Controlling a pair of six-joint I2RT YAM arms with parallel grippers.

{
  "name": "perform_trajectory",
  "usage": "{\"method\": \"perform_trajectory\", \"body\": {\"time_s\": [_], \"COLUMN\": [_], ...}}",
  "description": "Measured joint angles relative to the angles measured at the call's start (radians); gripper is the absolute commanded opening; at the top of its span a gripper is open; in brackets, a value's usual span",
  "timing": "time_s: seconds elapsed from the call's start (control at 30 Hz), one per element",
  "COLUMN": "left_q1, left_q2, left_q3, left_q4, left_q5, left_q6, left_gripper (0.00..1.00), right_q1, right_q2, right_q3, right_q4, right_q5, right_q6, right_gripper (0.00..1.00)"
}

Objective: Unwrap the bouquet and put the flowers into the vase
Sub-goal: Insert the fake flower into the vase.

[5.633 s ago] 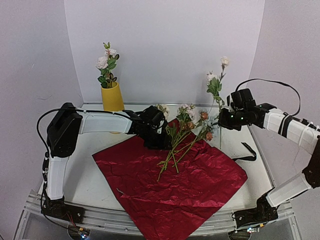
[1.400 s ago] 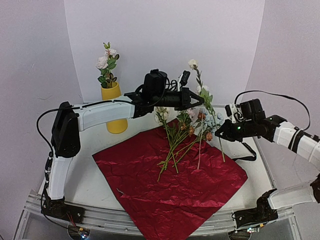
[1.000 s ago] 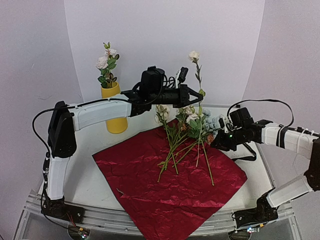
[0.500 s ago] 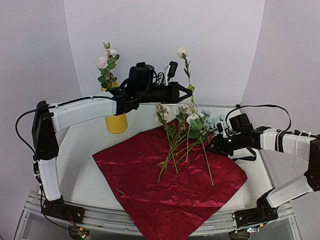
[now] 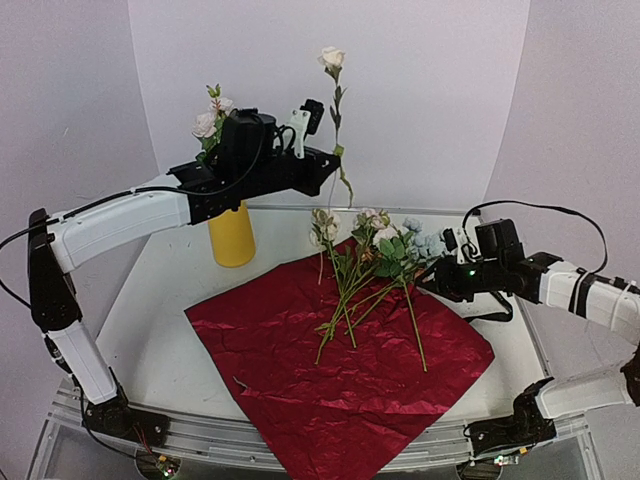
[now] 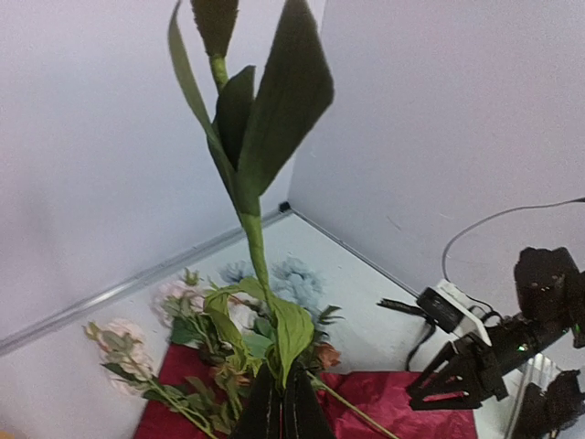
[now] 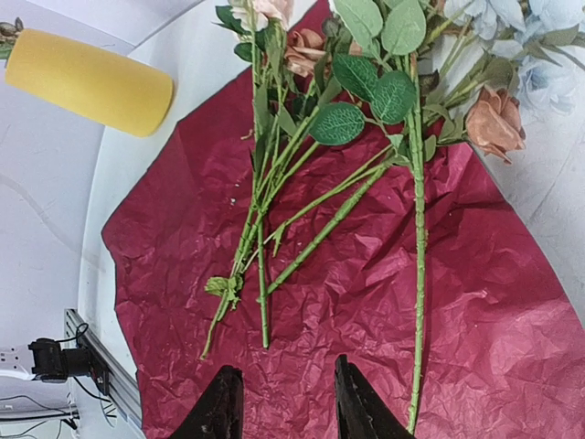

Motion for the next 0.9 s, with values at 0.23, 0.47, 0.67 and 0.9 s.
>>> {"method": "perform_trajectory", "body": {"time_s": [0.23,0.47,0.67,0.9], "left_q1": [0.093,0.184,0.239,0.289], "left_q2": [-0.086,-0.119,-0.102,-0.086], "left_q3": [-0.003,-0.001,0.081,0.187], "left_q4": [0.014,0.068,0.095,0.176], "left_q5": [-0.124,-0.193,-0.206,-0.238], "left_q6": [0.165,0.305,0.388,0.413], "left_gripper": [0.00,0.00,0.00,0.00], "right_q1": [0.000,0.000,0.000,0.000], "right_q2": [-0.041,-0.056,-0.056,-0.052], "right_q3": [0.000,0.000,0.000,0.003], "right_q4": [0.000,-0.001,-0.001,-0.001], "right_q5": [0.001,0.002,0.007,0.020], "right_q6": [0.001,0.008,0.012,0.016], "right_gripper": [0.36,0.36,0.36,0.36]}}
